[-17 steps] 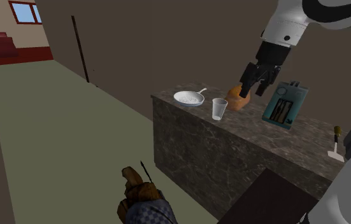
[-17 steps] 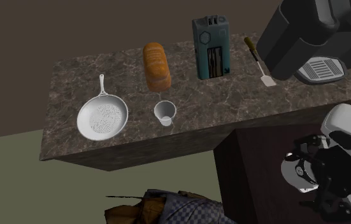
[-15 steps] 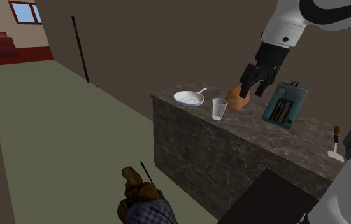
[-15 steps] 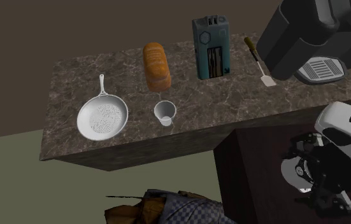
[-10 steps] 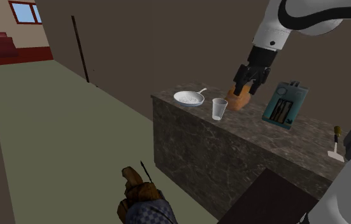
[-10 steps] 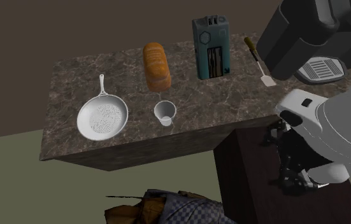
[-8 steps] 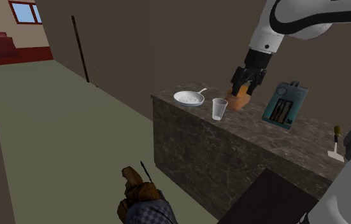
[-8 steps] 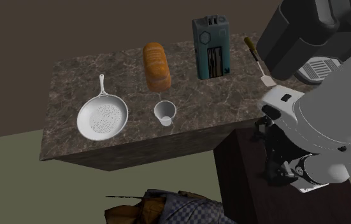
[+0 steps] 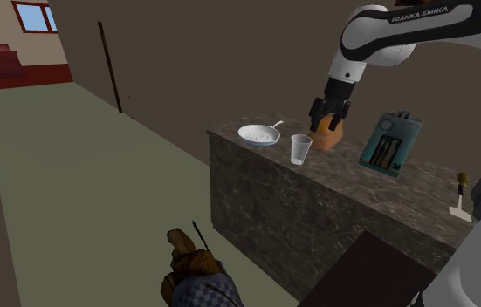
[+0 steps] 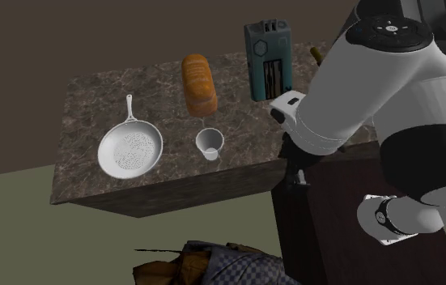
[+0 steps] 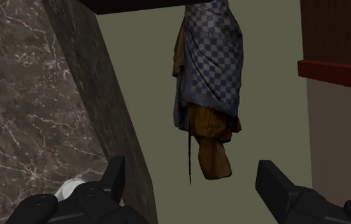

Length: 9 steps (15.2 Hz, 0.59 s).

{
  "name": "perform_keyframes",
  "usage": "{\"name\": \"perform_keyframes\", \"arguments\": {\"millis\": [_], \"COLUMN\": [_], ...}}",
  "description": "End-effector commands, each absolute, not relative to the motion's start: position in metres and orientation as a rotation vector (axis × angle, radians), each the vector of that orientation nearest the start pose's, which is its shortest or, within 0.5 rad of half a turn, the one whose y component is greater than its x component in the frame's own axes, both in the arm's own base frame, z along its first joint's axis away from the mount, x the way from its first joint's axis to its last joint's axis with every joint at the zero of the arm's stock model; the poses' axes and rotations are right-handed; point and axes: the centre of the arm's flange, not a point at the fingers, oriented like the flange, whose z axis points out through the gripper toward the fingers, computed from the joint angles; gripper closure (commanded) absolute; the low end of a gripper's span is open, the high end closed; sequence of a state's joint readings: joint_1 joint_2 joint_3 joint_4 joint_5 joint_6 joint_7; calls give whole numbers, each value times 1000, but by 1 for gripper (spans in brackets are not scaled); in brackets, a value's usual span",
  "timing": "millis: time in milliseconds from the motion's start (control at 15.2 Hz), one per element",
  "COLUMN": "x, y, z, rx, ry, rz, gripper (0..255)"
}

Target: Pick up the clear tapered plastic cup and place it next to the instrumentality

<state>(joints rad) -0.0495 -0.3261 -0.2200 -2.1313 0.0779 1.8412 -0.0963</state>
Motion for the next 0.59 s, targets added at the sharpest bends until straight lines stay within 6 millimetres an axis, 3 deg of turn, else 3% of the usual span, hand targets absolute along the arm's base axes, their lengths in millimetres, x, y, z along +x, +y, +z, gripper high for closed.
{"name": "perform_keyframes", "arguments": {"millis": [0, 528], "x": [463, 527], "y": [-148, -224], "z": [529, 484], "rx": [-2989, -2979], "ry": [283, 319], "rz": [-69, -22], "gripper": [0, 0]}}
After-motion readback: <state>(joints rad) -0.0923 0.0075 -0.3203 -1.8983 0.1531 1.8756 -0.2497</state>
